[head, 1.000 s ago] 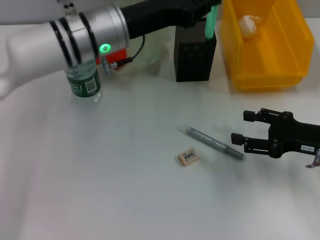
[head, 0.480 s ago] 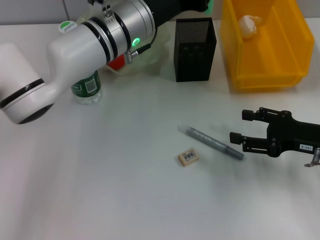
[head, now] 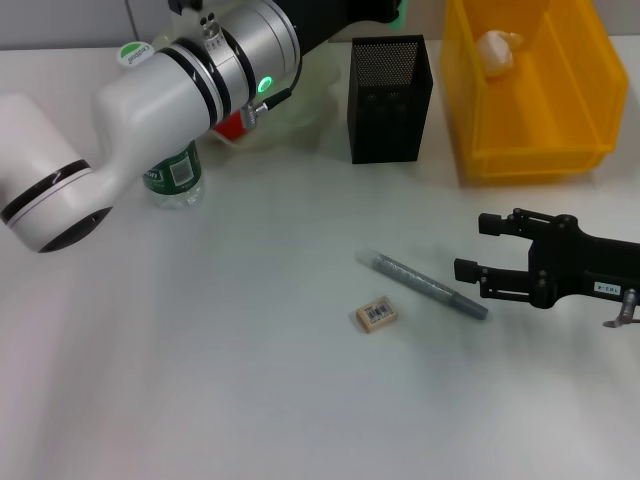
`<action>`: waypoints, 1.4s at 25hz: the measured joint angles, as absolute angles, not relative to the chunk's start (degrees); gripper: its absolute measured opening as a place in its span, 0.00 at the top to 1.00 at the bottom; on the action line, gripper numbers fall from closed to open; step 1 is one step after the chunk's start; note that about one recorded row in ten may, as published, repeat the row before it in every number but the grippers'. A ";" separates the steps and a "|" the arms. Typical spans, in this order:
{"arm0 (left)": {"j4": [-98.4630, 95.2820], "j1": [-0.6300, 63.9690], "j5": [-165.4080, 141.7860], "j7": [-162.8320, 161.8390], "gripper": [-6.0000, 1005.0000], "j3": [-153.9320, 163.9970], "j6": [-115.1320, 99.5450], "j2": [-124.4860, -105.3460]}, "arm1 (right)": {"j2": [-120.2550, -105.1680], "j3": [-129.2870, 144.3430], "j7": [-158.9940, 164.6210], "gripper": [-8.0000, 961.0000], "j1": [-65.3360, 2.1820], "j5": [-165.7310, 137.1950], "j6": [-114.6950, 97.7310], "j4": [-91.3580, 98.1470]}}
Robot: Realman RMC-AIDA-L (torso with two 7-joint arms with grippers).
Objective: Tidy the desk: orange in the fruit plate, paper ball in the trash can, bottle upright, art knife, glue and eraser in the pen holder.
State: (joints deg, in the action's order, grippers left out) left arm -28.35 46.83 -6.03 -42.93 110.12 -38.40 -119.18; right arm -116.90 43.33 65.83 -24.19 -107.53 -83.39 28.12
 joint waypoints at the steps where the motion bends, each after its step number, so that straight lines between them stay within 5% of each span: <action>1: -28.35 46.83 -6.02 -42.91 0.80 110.20 -38.50 -119.18 | -116.92 43.33 65.83 0.19 -24.22 -107.53 -83.37 28.12; 28: -28.34 46.46 -5.80 -42.74 0.80 110.83 -39.51 -119.18 | -117.34 43.33 65.83 0.19 -24.99 -107.76 -82.61 28.13; 35: -28.69 46.04 -5.80 -42.99 0.51 110.99 -39.57 -119.18 | -117.39 43.33 65.83 0.19 -25.06 -107.73 -82.56 28.12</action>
State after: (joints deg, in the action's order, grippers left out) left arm -28.69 46.04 -5.80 -42.99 110.99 -39.57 -119.18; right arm -117.39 43.33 65.83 -25.06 -107.73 -82.56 28.12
